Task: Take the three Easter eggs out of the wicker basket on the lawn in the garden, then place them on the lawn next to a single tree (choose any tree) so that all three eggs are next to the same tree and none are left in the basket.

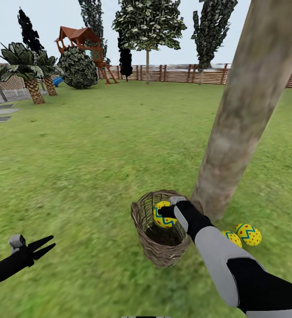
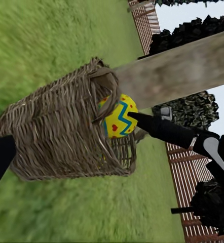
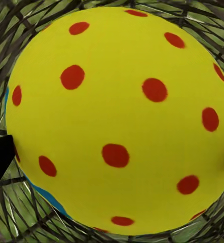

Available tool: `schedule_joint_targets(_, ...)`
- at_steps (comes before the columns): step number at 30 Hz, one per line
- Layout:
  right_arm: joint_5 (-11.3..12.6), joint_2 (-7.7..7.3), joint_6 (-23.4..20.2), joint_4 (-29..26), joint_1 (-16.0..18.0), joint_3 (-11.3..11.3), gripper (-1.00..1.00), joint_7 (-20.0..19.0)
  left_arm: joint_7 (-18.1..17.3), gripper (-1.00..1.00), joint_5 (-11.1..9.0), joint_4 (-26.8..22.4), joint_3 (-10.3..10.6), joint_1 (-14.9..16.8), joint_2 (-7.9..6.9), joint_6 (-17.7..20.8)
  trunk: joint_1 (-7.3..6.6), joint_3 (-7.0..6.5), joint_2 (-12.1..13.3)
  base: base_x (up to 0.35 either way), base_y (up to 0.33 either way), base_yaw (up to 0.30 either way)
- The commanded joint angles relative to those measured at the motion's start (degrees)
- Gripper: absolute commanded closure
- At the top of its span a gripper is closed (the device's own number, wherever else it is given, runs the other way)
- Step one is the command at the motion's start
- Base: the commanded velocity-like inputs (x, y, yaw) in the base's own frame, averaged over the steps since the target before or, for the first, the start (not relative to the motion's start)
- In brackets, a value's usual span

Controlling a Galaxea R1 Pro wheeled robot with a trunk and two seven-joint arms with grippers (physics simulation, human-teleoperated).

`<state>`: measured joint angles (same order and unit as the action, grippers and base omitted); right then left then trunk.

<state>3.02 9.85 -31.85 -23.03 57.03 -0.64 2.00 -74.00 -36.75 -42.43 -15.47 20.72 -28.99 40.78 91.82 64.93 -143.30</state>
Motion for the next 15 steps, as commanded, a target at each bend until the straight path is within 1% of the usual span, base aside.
schedule_joint_targets(1,0.3,0.00,-0.3,-0.1,0.0,-0.1,1.00,0.2,-0.1,-1.00,-0.2,0.0,0.0,0.0,-0.03,0.5,-0.03,-0.18,0.0,0.000,0.000,0.000)
schedule_joint_targets(2,0.3,0.00,-0.7,-0.1,0.0,-0.1,1.00,0.2,0.0,-1.00,-0.2,0.0,0.0,0.0,-0.08,0.5,-0.06,-0.40,0.0,0.000,0.000,0.000)
schedule_joint_targets(3,0.3,-0.01,-1.4,-0.1,0.0,0.0,1.00,0.2,0.8,-1.00,-0.2,-0.1,0.0,0.0,-0.12,0.6,-0.08,-0.62,0.0,0.000,0.000,0.000)
schedule_joint_targets(6,0.3,-0.01,-2.5,-0.1,0.0,0.1,1.00,0.2,4.5,-1.00,-0.2,-0.3,0.0,0.0,-0.11,0.6,-0.30,-1.26,0.3,0.000,0.000,0.000)
schedule_joint_targets(7,0.3,-0.01,-2.5,-0.1,0.0,0.1,1.00,0.2,5.0,-1.00,-0.2,-0.3,0.0,0.0,-0.11,0.6,-0.52,-1.44,0.7,0.000,0.000,0.000)
schedule_joint_targets(9,0.3,-0.01,-2.6,-0.1,0.0,0.1,1.00,0.2,5.4,-1.00,-0.2,-0.5,0.0,0.0,-0.13,0.6,-0.96,-1.80,1.5,-0.016,0.000,0.000)
schedule_joint_targets(12,0.3,-0.01,-2.6,-0.2,0.0,0.2,1.00,0.2,5.6,-1.00,-0.2,-0.5,0.0,0.0,-0.11,0.7,-1.61,-2.33,2.7,-0.178,0.000,0.000)
schedule_joint_targets(15,0.3,-0.01,-2.6,-0.2,0.0,0.2,1.00,0.2,5.6,-1.00,-0.2,-0.5,0.0,0.0,-0.11,0.6,-2.27,-2.87,3.9,-0.033,0.000,0.000)
